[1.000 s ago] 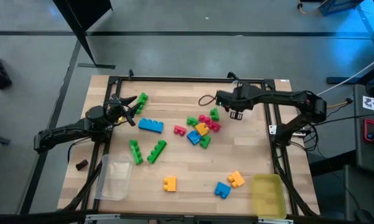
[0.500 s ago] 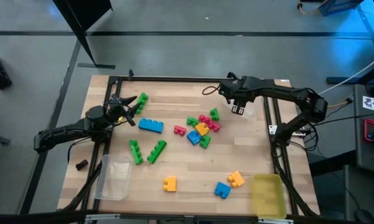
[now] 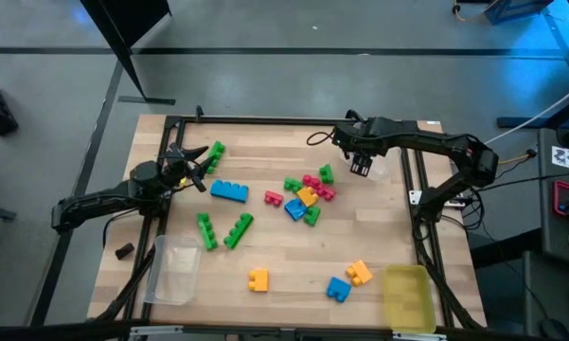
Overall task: Sort blocks by size
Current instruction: Put the top right 2 stud red game piece into the yellow transparent bin
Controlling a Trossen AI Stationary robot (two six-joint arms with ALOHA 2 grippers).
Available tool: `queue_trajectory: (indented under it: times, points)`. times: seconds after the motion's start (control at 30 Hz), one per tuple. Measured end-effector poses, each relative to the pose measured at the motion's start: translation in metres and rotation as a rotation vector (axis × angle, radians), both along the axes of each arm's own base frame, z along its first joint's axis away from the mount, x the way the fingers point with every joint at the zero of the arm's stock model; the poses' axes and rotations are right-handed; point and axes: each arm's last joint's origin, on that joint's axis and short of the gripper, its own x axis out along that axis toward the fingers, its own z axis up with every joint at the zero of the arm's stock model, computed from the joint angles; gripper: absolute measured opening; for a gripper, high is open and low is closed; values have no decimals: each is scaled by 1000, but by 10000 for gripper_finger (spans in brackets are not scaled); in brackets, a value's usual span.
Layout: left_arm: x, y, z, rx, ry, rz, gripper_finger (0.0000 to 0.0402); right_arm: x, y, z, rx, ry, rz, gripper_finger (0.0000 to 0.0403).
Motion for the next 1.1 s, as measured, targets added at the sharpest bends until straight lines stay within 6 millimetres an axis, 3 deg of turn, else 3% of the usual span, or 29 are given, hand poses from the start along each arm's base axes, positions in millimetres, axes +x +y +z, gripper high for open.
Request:
queue_trajectory:
  times: [0.37, 0.67, 0.93, 1.1]
  points:
    - [0, 0, 0, 0, 0, 0, 184, -3, 3, 3, 45, 15, -18, 282]
    - [0, 0, 0, 0, 0, 0, 184, 11, 12, 31, 234, -217, -130, 282]
    - [0, 0, 0, 0, 0, 0, 184, 39, 54, 34, 251, -364, -18, 282]
    - [0, 0, 0, -24, -20, -2, 184, 52, 81, 15, 261, -449, 24, 282]
